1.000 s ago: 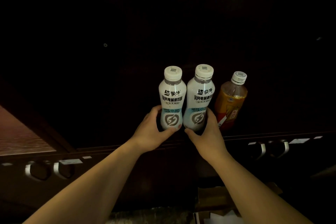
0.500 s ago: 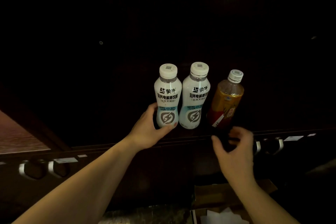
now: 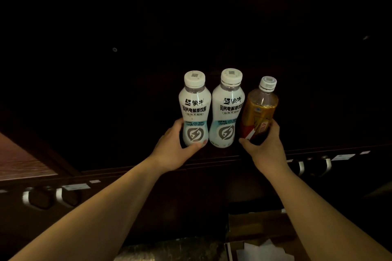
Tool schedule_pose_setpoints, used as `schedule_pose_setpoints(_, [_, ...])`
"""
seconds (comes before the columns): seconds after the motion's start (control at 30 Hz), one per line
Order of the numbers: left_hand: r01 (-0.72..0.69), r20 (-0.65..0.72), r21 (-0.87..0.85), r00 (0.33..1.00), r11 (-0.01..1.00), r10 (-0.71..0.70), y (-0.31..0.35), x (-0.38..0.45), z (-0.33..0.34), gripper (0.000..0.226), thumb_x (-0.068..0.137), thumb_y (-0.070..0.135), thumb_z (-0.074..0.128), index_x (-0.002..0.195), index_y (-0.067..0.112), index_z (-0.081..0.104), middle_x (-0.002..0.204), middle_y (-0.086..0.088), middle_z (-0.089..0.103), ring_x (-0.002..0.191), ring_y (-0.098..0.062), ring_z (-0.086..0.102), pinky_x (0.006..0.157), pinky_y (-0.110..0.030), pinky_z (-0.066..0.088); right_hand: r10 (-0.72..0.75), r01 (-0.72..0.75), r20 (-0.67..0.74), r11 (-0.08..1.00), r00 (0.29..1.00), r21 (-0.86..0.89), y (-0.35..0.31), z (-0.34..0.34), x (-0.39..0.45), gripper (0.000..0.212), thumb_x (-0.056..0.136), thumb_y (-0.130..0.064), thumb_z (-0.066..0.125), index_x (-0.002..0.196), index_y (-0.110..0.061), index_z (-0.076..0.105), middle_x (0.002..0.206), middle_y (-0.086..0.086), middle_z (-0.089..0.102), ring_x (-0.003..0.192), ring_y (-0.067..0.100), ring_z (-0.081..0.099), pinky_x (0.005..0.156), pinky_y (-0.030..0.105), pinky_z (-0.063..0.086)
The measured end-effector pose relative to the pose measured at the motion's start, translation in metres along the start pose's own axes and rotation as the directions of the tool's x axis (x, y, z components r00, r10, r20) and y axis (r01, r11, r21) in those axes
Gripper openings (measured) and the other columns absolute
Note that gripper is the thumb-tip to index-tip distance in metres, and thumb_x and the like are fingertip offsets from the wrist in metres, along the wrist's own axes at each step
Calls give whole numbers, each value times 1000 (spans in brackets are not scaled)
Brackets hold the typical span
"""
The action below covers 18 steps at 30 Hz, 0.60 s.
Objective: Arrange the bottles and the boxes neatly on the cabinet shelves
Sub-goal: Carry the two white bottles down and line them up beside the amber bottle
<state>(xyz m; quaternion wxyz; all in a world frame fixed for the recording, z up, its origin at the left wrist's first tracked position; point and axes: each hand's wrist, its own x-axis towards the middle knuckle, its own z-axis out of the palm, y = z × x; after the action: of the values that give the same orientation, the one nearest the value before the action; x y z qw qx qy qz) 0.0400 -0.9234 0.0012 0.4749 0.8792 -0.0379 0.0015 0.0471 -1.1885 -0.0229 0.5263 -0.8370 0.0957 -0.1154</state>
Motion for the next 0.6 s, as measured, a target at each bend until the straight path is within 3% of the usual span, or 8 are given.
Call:
schedule_pose_setpoints(0.17, [3,-4,10,1000,1000,-3,1,0,0,86,70,64,77,142,43,34,138,13,55,125,-8,52,104,-43,47,-39,37,-48,998,998,-43,-1,7,-7,96,69,-40,89,146,-35,31,130,-16,53,121,5,44,98,35,40])
schedule_pose_setpoints(0.33, [0,-10,26,1000,1000,1,-1,1,1,86,69,66,77,141,46,33,138,12,54,126,-9,52,104,-43,47,-69,64,-39,992,997,-108,-3,7,-12,92,70,-42,88,145,-30,36,139,-3,57,133,24,49,109,55,40])
schedule_pose_setpoints(0.6, [4,-8,53,1000,999,-3,-4,3,3,86,68,69,76,140,47,33,138,12,54,125,-9,52,103,-43,48,-62,54,-58,990,996,-127,-5,9,-12,91,68,-44,88,142,-30,37,136,-1,59,131,26,51,107,56,42])
